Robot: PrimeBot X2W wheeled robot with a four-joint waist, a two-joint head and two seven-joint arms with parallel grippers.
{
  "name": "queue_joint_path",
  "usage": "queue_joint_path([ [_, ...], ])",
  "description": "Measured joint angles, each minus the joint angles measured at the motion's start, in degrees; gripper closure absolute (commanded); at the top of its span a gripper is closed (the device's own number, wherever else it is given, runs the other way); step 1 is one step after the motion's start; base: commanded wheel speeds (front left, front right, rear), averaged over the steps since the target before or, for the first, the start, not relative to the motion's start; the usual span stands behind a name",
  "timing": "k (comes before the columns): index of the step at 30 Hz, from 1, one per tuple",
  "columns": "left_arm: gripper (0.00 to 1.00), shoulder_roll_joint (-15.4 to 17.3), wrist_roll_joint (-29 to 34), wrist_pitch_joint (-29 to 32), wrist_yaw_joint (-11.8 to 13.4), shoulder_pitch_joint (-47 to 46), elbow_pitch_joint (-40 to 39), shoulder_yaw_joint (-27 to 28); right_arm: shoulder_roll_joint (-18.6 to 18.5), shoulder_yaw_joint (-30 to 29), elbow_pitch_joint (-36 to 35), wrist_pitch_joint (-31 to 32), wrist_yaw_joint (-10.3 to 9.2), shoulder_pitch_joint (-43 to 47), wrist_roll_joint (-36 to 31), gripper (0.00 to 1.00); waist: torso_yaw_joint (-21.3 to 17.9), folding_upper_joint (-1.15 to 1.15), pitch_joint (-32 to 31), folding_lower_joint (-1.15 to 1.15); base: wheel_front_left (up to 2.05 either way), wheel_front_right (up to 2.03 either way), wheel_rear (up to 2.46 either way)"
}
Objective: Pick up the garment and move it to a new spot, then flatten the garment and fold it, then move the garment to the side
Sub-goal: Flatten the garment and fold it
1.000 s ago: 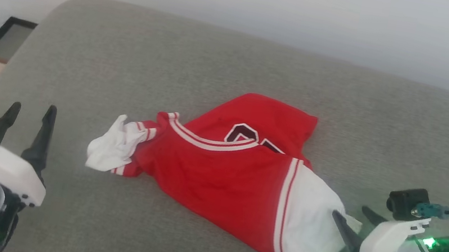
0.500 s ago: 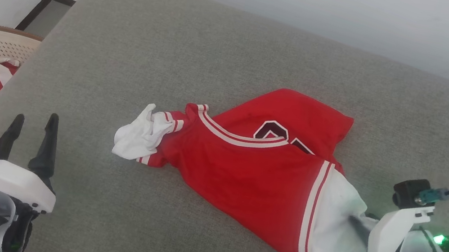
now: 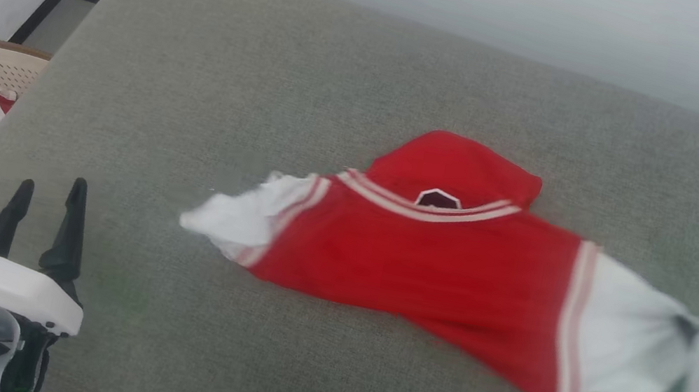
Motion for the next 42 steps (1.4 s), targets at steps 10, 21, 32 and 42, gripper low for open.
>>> queue_joint_path([
  [10,0.00,-1.2,1.2,0.0,-1.6,-1.2,1.4,-0.5,-4.2,-7.2,5.8,2.6,-0.01,-0.9,-1.3,1.00,0.7,0.00,1.4,0.00,0.00,0.00,0.00],
  [21,0.00,-1.1,1.5,0.7,-3.0,-2.9,2.7,-1.9,-1.9,-5.8,15.8,-0.5,-0.07,-5.8,-1.4,0.00,0.6,0.00,1.3,0.00,0.00,0.00,0.00],
  [32,0.00,1.9,1.1,10.8,-5.0,-3.1,-1.5,-5.7,-2.8,-1.0,11.7,-9.9,-0.05,-7.8,-0.5,0.00,-3.5,0.00,-1.1,0.00,0.00,0.00,0.00],
  [42,0.00,4.3,-1.1,26.9,-3.0,-2.7,-11.1,-9.9,-0.3,-1.1,1.8,-24.1,-0.04,-7.4,-3.3,0.00,-9.4,0.00,-1.8,0.00,0.00,0.00,0.00],
])
